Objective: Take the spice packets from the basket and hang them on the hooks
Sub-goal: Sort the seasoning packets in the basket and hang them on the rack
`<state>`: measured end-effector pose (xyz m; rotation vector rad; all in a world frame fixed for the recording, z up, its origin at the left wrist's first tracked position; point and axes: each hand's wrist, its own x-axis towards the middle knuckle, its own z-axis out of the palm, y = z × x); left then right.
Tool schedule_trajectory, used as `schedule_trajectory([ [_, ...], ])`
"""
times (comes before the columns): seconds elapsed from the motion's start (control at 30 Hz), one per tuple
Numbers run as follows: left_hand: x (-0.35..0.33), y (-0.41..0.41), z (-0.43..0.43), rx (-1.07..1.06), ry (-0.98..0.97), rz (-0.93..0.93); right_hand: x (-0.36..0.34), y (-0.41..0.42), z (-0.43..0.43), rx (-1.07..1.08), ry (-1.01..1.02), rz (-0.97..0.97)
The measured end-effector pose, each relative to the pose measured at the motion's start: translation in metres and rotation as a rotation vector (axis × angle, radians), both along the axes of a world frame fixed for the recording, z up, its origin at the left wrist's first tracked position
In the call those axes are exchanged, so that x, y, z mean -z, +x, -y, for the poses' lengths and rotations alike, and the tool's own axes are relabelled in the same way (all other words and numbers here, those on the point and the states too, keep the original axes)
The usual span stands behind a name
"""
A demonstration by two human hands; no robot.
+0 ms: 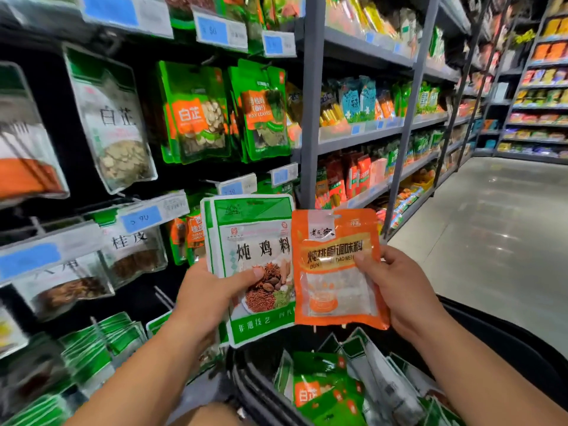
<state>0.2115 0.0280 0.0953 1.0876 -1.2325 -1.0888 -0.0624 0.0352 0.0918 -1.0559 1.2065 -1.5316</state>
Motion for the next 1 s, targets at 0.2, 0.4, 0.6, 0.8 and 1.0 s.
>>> schedule_trajectory([
  [0.2, -0.044, 0.048, -0.034, -0.068, -0.052, -0.010, -0.040, 0.050, -0.006, -0.097, -0.085, 0.016],
  [0.4, -0.077, 0.099, -0.065, -0.194, -0.112, -0.001, -0.065, 0.098, -0.006, -0.215, -0.143, 0.053],
  [0.6, -0.099, 0.141, -0.094, -0.310, -0.187, 0.040, -0.083, 0.131, -0.001, -0.249, -0.178, 0.056],
  [0.8, -0.107, 0.175, -0.106, -0.424, -0.244, 0.054, -0.093, 0.137, 0.003, -0.226, -0.182, 0.075],
  [1.0, -0.109, 0.190, -0.117, -0.460, -0.260, 0.021, -0.095, 0.162, -0.002, -0.286, -0.188, 0.060],
])
